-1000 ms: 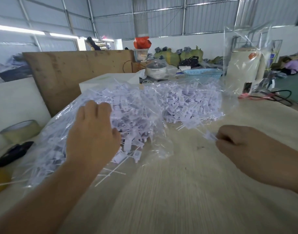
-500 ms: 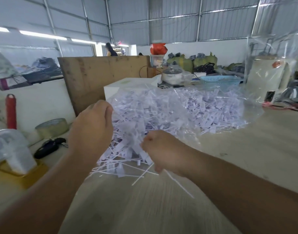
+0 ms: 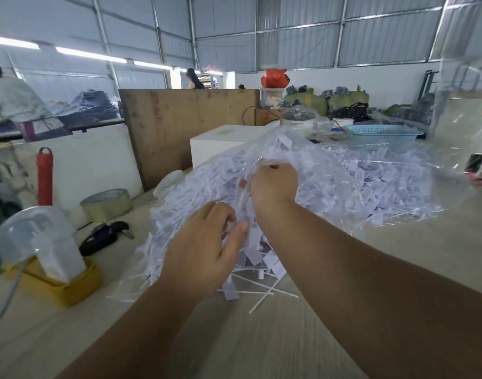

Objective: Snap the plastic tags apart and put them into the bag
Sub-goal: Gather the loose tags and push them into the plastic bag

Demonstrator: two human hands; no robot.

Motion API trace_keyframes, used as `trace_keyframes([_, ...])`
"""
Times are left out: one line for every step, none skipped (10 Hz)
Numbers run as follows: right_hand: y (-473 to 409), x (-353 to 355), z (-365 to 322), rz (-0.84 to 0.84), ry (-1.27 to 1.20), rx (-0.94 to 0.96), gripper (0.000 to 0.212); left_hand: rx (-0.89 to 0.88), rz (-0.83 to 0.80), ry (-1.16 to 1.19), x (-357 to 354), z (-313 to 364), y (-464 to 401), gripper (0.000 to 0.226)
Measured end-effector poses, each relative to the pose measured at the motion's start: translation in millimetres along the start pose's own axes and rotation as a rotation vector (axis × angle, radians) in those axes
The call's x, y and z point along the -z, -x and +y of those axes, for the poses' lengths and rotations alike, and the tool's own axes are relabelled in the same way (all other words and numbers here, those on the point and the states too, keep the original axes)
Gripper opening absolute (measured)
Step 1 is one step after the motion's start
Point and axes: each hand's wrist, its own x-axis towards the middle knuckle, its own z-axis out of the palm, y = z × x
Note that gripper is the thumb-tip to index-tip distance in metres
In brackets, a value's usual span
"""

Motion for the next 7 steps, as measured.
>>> trace_keyframes([-6,-2,6,-0.007,-0.046,-0.039,0.023,0.008,-0.038,-0.119,-4,-1,-11,0.021])
trace_keyframes([-1,1,9,-0.065,-0.021,-0.027,0.019,-0.005,0.0,-0.184,-2,-4,-30,0.021])
trace_keyframes([6,8,10,-0.202,0.04,-0.007,0.046,0.049,0.079,-0.235,1,-2,-49,0.023])
trace_keyframes([17,16,7,-0.301,0.222,0.078,0.061,0.138,0.099,-0.261,0,1,-61,0.018])
trace_keyframes([22,23,5,-0.369,0.476,0.285,0.036,0.139,0.065,-0.23,-4,1,-60,0.019])
trace_keyframes([16,29,7,-0.294,0.763,0.544,0.014,0.103,0.035,-0.207,-8,1,-48,0.012])
trace_keyframes([14,35,9,-0.206,1.073,0.743,0.011,0.039,0.047,-0.304,-10,-1,-41,0.015])
